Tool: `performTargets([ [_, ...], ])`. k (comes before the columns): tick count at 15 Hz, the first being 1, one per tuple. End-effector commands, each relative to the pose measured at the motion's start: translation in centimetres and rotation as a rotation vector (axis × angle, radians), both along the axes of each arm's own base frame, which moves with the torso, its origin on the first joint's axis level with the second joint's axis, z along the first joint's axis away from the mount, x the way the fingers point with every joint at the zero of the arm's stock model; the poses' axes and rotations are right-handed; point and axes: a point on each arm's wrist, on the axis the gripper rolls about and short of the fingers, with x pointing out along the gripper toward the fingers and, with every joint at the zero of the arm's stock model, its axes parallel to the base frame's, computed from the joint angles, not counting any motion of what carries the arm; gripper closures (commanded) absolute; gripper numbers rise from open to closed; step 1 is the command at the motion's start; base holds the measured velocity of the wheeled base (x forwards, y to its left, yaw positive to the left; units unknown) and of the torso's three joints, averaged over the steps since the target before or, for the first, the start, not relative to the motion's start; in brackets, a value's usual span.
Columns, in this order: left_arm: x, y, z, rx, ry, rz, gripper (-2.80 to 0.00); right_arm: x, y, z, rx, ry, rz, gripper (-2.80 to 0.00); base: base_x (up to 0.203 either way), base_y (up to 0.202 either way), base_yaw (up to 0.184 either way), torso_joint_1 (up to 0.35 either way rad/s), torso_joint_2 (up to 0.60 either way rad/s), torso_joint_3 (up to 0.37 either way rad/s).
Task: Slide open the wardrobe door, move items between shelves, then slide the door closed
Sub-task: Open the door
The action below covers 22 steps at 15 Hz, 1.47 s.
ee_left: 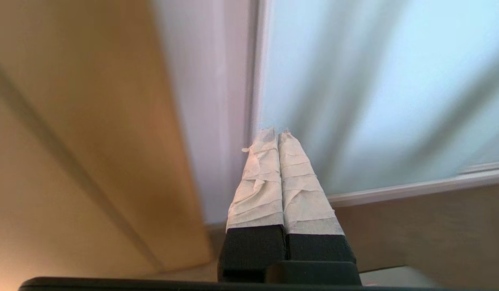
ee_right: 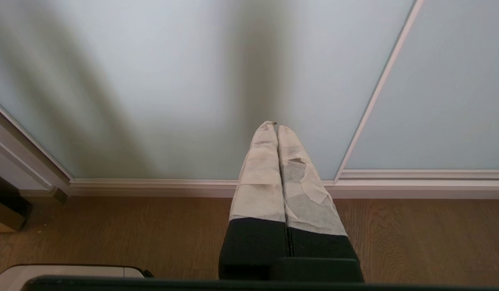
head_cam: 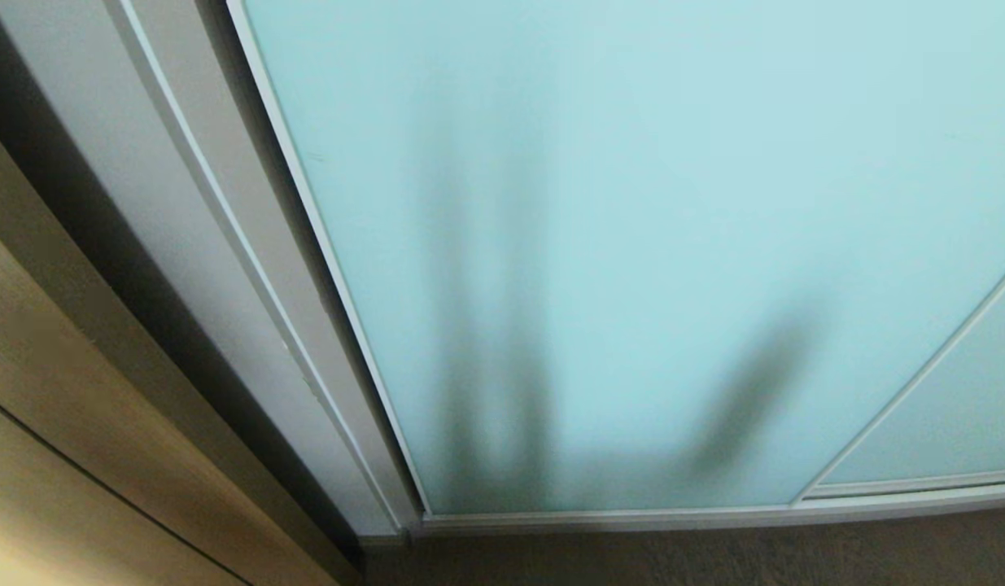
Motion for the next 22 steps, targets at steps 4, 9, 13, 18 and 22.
performTargets([
  [4,8.1,-0.2,9.8,-0.085,0.105,-0.2,0.0,0.0,0.0,0.0,-0.001,0.003,0.0,0.0,0.0,0.0,0.0,0.0,0.0,0.0],
  [9,13.9,-0.5,11.7,-0.129,0.218,-0.383,0.0,0.0,0.0,0.0,-0.001,0.002,0.0,0.0,0.0,0.0,0.0,0.0,0.0,0.0],
  [13,17.5,-0.7,13.3,-0.193,0.25,-0.405,0.0,0.0,0.0,0.0,0.001,0.002,0.0,0.0,0.0,0.0,0.0,0.0,0.0,0.0],
  [18,18.8,-1.5,13.9,-0.196,0.264,-0.443,0.0,0.0,0.0,0.0,0.0,0.001,0.0,0.0,0.0,0.0,0.0,0.0,0.0,0.0],
  [22,21.1,-2.1,13.4,-0.191,0.296,-0.371,0.0,0.0,0.0,0.0,0.001,0.001,0.0,0.0,0.0,0.0,0.0,0.0,0.0,0.0],
])
